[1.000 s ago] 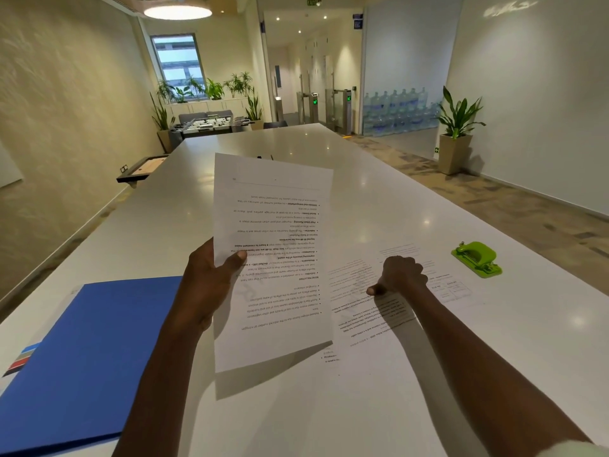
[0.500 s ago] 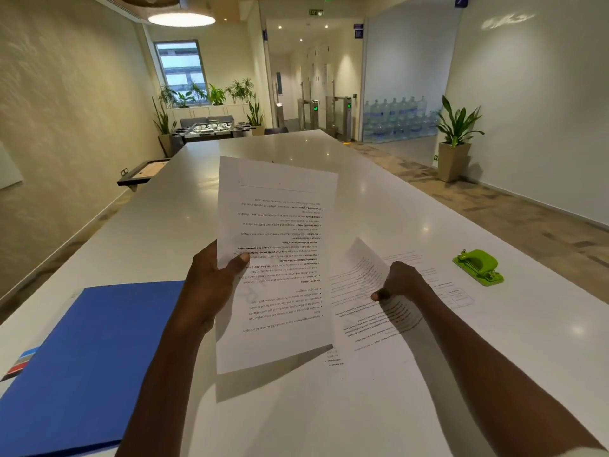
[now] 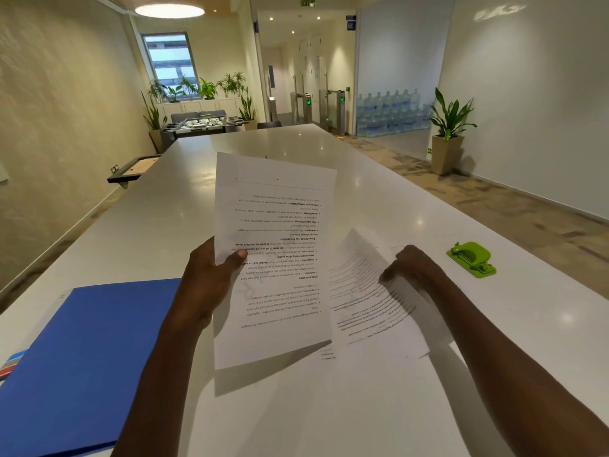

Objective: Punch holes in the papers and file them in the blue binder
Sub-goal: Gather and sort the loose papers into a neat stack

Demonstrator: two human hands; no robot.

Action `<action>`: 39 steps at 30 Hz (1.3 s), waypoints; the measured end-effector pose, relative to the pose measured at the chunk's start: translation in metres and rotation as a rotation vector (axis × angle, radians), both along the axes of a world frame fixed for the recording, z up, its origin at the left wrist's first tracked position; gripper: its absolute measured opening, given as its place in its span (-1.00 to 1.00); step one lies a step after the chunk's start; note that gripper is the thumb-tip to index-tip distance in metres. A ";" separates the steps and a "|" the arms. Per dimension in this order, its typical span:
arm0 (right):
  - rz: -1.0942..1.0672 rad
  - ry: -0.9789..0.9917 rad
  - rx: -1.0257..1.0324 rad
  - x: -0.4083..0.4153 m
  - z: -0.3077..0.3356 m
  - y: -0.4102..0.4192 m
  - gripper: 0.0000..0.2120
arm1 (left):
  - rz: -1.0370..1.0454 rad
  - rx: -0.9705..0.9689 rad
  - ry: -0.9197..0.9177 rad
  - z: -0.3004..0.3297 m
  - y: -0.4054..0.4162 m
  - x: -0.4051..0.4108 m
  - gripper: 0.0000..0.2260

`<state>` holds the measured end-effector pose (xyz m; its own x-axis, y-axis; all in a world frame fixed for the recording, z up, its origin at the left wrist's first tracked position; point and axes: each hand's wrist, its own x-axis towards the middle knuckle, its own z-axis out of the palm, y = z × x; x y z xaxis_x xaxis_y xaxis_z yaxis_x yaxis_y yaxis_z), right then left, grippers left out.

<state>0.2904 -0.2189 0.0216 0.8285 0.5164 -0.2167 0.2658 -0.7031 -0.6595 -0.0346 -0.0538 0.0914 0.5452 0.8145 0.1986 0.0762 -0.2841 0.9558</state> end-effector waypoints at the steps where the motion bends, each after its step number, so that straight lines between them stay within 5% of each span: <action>1: -0.034 -0.048 0.019 0.000 -0.001 -0.002 -0.49 | -0.001 -0.001 0.004 -0.001 0.001 0.000 -0.72; 11: -0.110 -0.206 0.108 0.000 -0.006 -0.013 -0.77 | 0.004 0.013 -0.004 0.000 0.002 0.001 -0.71; 18: -0.111 -0.204 0.290 -0.003 0.017 -0.021 -0.59 | 0.032 0.009 -0.039 0.006 0.003 -0.001 -0.75; 27: -0.078 -0.410 0.399 -0.024 0.071 -0.023 -0.63 | 0.125 0.025 -0.075 0.008 0.015 -0.007 -0.71; 32: -0.010 -0.351 0.409 -0.035 0.074 -0.008 -0.60 | 0.151 0.026 -0.079 0.008 0.017 -0.012 -0.71; 39: -0.082 -0.030 0.507 -0.029 0.059 0.000 -0.71 | 0.166 0.038 -0.064 0.004 0.018 -0.023 -0.70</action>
